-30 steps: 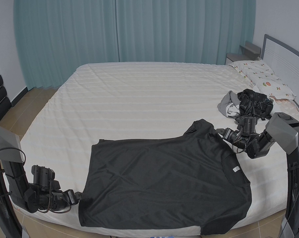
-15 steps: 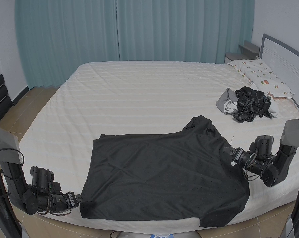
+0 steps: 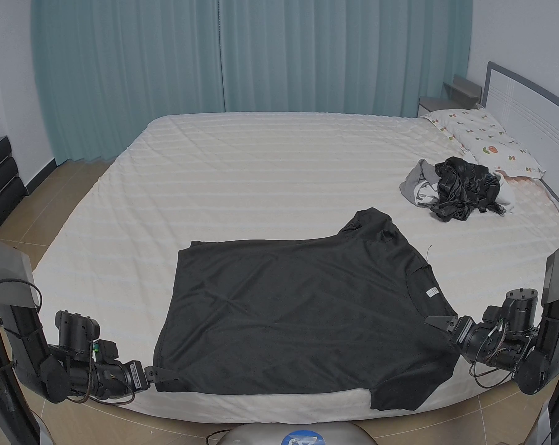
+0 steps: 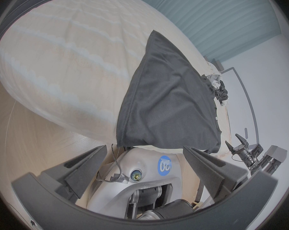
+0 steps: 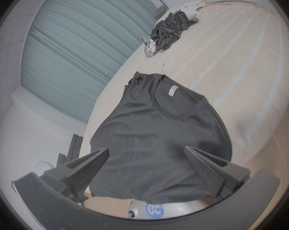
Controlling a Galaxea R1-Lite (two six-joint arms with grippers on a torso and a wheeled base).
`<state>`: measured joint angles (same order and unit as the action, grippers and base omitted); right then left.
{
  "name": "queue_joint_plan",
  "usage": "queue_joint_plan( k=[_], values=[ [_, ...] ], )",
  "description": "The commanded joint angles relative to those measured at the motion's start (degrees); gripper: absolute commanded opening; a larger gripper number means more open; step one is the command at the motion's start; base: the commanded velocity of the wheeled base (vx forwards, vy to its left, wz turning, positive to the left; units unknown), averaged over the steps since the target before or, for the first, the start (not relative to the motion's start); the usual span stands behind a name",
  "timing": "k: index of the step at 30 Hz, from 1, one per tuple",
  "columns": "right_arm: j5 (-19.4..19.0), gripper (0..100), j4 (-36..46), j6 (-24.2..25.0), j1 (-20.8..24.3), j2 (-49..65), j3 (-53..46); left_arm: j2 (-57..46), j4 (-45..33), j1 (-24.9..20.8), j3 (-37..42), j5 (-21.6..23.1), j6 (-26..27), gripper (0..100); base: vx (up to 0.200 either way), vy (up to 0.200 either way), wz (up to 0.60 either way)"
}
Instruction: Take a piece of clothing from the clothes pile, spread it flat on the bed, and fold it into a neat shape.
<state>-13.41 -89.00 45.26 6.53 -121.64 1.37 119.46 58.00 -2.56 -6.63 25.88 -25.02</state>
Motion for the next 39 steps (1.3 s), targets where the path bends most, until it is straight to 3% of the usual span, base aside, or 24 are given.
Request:
queue_joint_plan(
  k=[1,4,8,19,28,39],
  values=[
    [0.05,100,-0.47,0.18,0.85,0.61,-1.28,3.06,1.41,-1.83,-0.58,-0.04,2.69,100,0.000,0.000,0.00],
    [0.31,100,-0.47,0.09,1.02,0.26,-1.28,5.52,5.10,-1.92,-0.14,-0.74,6.47,100,0.000,0.000,0.00],
    [0.40,100,-0.47,0.18,1.02,0.26,-1.28,7.02,9.23,-2.01,-0.40,-0.74,7.61,100,0.000,0.000,0.00],
    [0.40,100,-0.47,0.18,1.02,0.44,-1.28,11.33,9.94,-1.48,-2.68,-1.62,11.57,100,0.000,0.000,0.00],
    [0.40,100,-0.47,0.18,1.02,0.35,-1.28,12.12,10.38,0.80,-3.12,-3.12,12.45,100,0.000,0.000,0.00],
    [0.40,100,-0.47,1.85,1.02,0.79,-1.28,12.91,13.28,-0.96,-2.25,-2.94,12.18,100,0.000,0.000,0.00]
  ],
)
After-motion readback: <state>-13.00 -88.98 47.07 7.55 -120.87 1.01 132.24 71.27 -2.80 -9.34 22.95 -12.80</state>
